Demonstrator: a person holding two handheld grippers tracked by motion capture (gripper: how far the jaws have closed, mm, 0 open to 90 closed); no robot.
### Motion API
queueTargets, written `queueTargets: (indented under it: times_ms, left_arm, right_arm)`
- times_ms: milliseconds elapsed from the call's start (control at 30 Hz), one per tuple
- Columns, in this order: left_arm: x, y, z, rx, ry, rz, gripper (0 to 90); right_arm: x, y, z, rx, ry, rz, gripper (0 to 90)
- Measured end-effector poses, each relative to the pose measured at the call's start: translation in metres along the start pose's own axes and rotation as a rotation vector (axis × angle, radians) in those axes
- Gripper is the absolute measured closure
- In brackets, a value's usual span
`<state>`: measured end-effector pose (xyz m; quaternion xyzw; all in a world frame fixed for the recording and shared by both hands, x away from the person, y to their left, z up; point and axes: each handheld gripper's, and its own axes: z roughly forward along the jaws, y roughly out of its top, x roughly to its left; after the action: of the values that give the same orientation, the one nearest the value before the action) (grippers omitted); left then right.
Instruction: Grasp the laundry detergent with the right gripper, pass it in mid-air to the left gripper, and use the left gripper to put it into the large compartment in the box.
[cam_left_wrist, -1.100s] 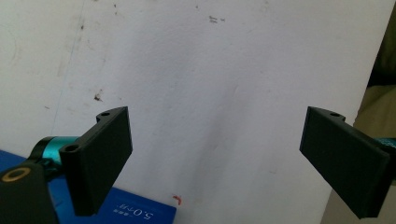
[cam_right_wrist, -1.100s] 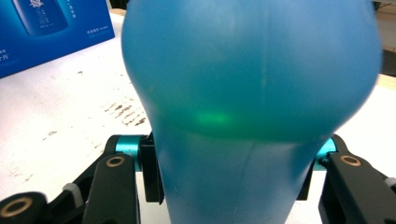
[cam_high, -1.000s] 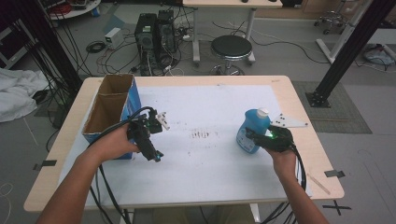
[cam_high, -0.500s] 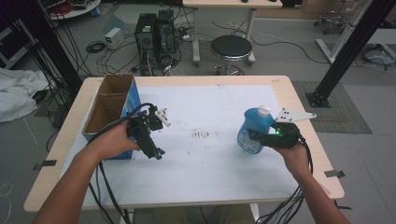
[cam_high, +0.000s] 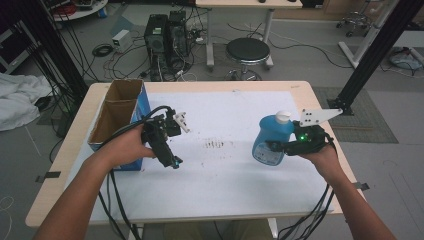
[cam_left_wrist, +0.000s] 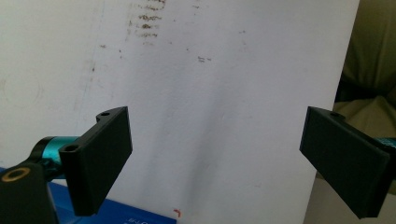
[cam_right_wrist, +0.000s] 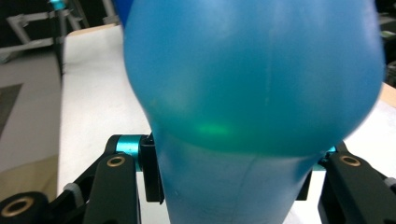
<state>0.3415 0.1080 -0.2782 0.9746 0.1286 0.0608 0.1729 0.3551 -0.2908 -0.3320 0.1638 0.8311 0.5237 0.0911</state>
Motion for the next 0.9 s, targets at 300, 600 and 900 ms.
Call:
queueTargets:
  times_ms: [300, 600, 900]
  left_arm:
    - [-0.003, 0.013, -0.006, -0.003, -0.01, 0.022, 9.2]
    - [-0.01, 0.033, -0.015, -0.002, -0.015, 0.067, 9.2]
    - [-0.017, 0.048, -0.021, 0.005, -0.013, 0.091, 9.3]
  right_arm:
    - [0.005, 0.005, 0.008, 0.031, 0.107, -0.051, 44.6]
    - [0.013, 0.013, 0.021, 0.061, 0.167, -0.116, 45.4]
    - [0.019, 0.027, 0.031, 0.057, 0.195, -0.152, 45.6]
